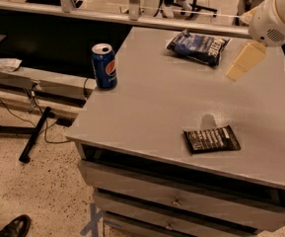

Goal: Pick blue chip bag

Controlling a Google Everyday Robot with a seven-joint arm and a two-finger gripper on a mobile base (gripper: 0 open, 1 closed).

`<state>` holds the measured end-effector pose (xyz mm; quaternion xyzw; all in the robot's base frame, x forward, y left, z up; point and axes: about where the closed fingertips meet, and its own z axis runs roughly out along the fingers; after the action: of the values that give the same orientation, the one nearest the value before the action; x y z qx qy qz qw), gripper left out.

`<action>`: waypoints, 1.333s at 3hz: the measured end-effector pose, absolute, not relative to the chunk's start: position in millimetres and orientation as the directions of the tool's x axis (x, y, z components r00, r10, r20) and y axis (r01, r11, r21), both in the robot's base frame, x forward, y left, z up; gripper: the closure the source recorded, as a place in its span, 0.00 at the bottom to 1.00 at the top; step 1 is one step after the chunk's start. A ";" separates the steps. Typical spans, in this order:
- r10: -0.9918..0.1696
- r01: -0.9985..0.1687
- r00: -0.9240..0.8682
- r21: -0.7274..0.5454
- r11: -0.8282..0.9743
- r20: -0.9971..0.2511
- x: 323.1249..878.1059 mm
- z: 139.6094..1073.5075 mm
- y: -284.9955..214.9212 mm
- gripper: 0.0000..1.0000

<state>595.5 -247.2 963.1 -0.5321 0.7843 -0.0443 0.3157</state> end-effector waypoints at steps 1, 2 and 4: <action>-0.863 -0.807 -0.234 -0.406 0.430 -0.448 595.5 963.1 -247.2 0.00; -0.813 -0.777 -0.262 -0.385 0.497 -0.520 626.3 951.1 -239.9 0.00; -0.692 -0.705 -0.314 -0.328 0.629 -0.651 707.2 918.4 -232.6 0.00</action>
Offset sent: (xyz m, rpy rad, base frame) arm 0.0509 0.0117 -0.0212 0.1335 -0.0370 -0.0755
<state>707.2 -232.6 918.4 -0.4309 0.8105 0.0086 0.3968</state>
